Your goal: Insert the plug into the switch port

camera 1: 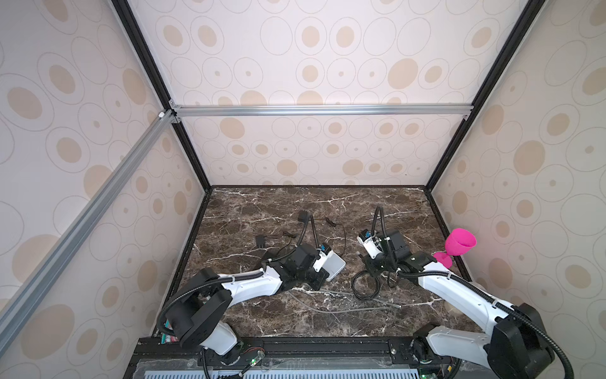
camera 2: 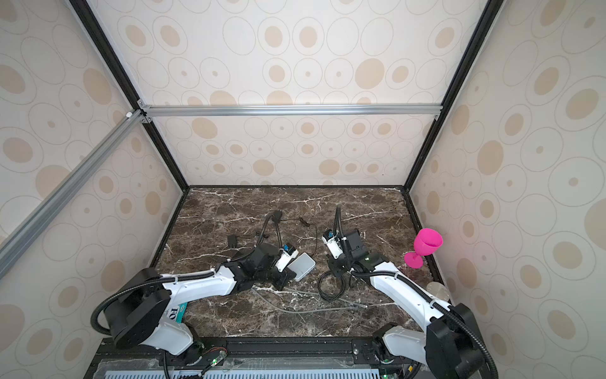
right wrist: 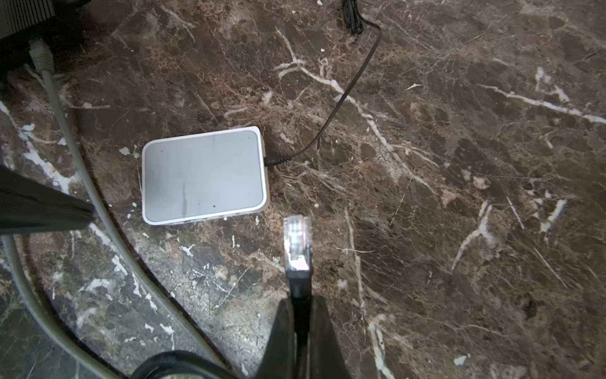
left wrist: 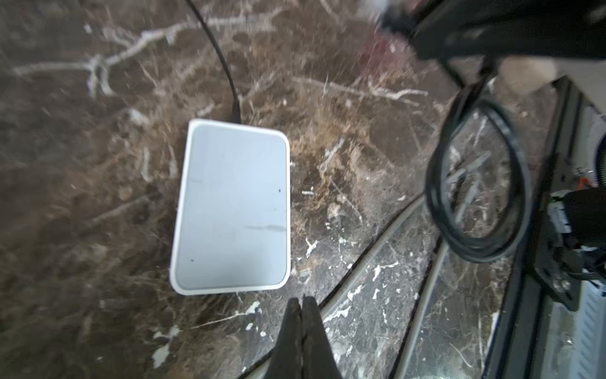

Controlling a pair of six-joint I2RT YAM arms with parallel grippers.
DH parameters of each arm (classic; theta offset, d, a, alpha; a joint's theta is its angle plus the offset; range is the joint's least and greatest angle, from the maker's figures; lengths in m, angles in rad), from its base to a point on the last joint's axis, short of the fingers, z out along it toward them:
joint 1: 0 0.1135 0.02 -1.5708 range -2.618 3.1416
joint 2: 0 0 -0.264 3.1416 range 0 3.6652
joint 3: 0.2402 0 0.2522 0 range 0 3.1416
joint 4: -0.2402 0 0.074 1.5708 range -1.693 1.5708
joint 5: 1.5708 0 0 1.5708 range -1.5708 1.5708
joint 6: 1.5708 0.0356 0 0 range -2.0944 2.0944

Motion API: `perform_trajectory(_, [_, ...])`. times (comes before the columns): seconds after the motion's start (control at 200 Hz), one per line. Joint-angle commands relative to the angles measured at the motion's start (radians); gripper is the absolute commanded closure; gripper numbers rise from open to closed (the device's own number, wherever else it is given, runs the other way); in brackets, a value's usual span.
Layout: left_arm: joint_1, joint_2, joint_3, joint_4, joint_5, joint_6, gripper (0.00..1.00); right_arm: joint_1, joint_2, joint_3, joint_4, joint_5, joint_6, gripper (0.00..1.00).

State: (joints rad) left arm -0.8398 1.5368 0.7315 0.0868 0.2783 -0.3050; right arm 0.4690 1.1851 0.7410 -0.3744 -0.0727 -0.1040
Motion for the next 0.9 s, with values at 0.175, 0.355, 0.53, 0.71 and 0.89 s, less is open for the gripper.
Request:
perform_trajectory(0.175, [-0.023, 0.127, 0.05, -0.068, -0.201, -0.124, 1.0, -0.011, -0.063, -0.016, -0.014, 0.017, 0.02, 1.0])
perform_trajectory(0.355, [-0.024, 0.161, 0.07, -0.039, -0.175, -0.124, 1.0, -0.012, -0.063, -0.02, -0.006, 0.01, 0.021, 1.0])
perform_trajectory(0.53, [-0.024, 0.245, 0.154, -0.009, -0.131, -0.12, 1.0, -0.016, -0.041, -0.017, 0.002, 0.031, 0.017, 1.0])
perform_trajectory(0.71, [-0.021, 0.342, 0.259, 0.029, -0.137, -0.11, 1.0, -0.045, -0.005, 0.003, 0.047, 0.077, -0.024, 1.0])
perform_trajectory(0.89, [-0.008, 0.421, 0.34, 0.085, -0.119, -0.114, 1.0, -0.057, 0.109, 0.077, 0.091, 0.146, -0.14, 1.0])
